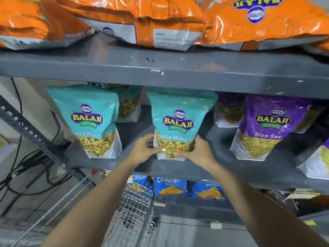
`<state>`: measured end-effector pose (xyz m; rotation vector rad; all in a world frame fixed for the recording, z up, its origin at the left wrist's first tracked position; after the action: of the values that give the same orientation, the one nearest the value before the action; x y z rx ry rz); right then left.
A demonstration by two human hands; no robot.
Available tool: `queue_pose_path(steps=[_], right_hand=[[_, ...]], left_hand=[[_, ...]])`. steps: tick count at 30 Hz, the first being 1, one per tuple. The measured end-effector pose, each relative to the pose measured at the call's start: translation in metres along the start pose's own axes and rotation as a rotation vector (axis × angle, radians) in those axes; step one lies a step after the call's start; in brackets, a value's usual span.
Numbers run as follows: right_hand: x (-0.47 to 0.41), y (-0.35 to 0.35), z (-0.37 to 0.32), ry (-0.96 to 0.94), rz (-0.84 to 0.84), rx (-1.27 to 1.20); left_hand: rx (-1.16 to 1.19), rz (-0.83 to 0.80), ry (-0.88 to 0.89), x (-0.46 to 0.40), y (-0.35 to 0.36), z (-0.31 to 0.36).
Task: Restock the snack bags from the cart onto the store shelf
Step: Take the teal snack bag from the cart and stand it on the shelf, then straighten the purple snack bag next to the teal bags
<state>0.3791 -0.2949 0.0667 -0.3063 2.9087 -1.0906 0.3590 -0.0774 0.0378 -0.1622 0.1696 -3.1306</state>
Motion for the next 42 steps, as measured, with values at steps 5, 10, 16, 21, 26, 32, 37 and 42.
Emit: queue_pose_path(steps=[5,10,16,21,26,32,37,42], right_hand=[[0.012,0.005,0.001,0.006,0.025,0.029],[0.015,0.004,0.002,0.022,0.017,0.065],[0.026,-0.001,-0.002,0.004,0.009,-0.064],[0.056,-0.034,0.032,0.039,0.174,-0.245],[0.086,-0.106,0.104,0.231,0.496,-0.214],[0.067,-0.187,0.187,0.314,0.536,-0.088],[0.027,-0.196,0.192,0.136,0.216,-0.178],[0.034,-0.191,0.192,0.185,0.157,-0.184]], left_hand=[[-0.003,-0.003,0.001,0.012,-0.008,-0.007],[-0.009,-0.022,-0.002,0.021,-0.003,-0.004],[0.045,0.022,-0.084,0.032,0.002,0.005],[-0.056,0.481,0.145,0.069,0.001,0.029],[-0.135,0.419,0.342,0.082,0.083,0.059],[-0.103,0.076,0.114,0.019,0.231,0.071],[-0.063,-0.149,-0.113,-0.039,0.284,0.04],[-0.054,-0.032,-0.06,-0.026,0.278,0.037]])
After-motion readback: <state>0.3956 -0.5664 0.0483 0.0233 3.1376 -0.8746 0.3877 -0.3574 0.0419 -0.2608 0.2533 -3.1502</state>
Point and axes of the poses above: each hand's wrist, its own x-axis away from the middle knuckle, its own y-axis out of the palm, z = x × y, the point moved 6 cm from there along -x, towards the middle knuckle, and after that the axes turned 8 degrees about x, right-handed, at the moved point
